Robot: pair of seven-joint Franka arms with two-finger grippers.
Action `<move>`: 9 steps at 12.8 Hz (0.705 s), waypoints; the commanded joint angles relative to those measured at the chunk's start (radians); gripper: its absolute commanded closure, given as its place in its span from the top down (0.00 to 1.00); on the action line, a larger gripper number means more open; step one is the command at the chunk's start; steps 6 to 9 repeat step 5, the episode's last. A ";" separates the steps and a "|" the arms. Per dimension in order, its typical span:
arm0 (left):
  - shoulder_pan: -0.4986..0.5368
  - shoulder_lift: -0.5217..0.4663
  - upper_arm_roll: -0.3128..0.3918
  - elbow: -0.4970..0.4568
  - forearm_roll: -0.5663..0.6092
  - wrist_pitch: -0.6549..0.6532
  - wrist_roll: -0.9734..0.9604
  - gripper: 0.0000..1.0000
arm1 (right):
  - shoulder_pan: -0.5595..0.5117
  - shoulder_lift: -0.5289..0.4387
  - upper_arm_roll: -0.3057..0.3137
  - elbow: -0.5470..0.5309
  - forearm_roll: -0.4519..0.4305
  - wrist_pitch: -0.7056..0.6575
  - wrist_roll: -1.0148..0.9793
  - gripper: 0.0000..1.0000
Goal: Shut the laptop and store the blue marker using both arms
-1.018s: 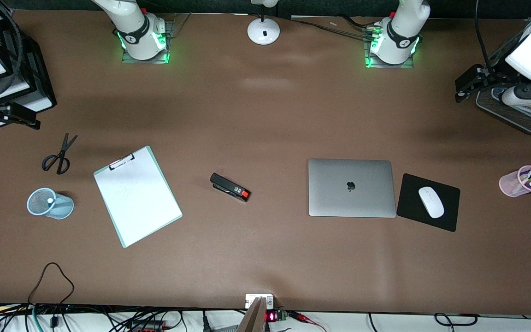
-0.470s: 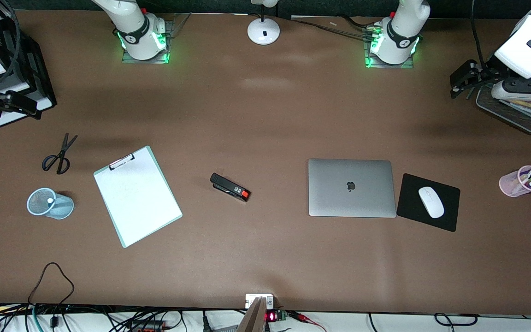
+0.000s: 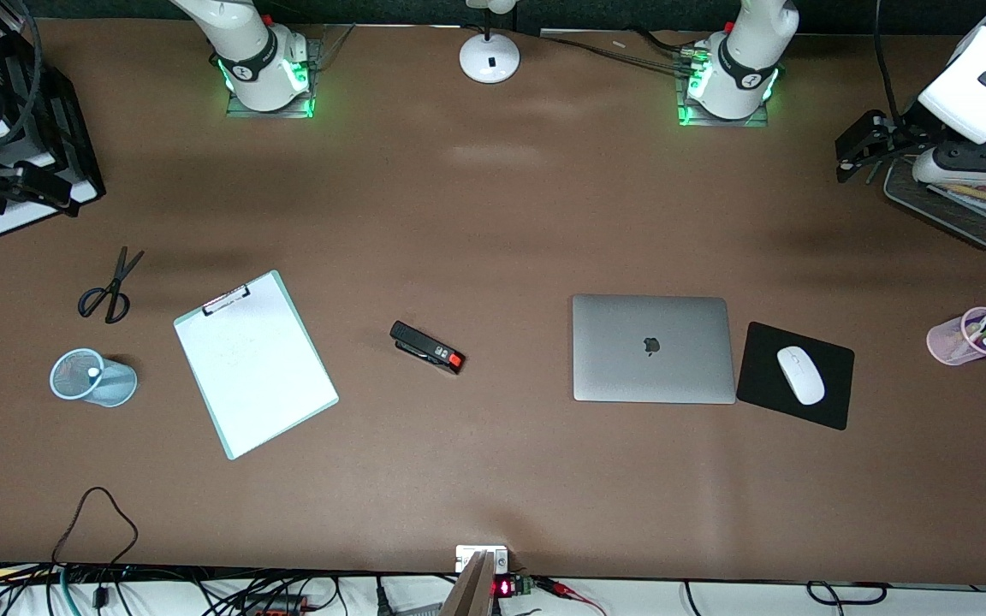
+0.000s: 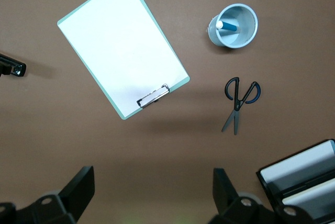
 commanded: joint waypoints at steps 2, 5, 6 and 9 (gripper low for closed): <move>0.006 -0.010 0.007 -0.012 -0.069 0.022 0.030 1.00 | 0.000 -0.043 0.002 -0.031 -0.003 -0.019 0.002 1.00; 0.006 -0.010 0.007 -0.012 -0.069 0.019 0.030 1.00 | 0.000 -0.042 0.002 -0.028 -0.003 -0.017 0.002 1.00; 0.006 -0.010 0.007 -0.012 -0.069 0.019 0.030 1.00 | 0.000 -0.042 0.002 -0.028 -0.003 -0.017 0.002 1.00; 0.006 -0.010 0.007 -0.012 -0.069 0.019 0.030 1.00 | 0.000 -0.042 0.002 -0.028 -0.003 -0.017 0.002 1.00</move>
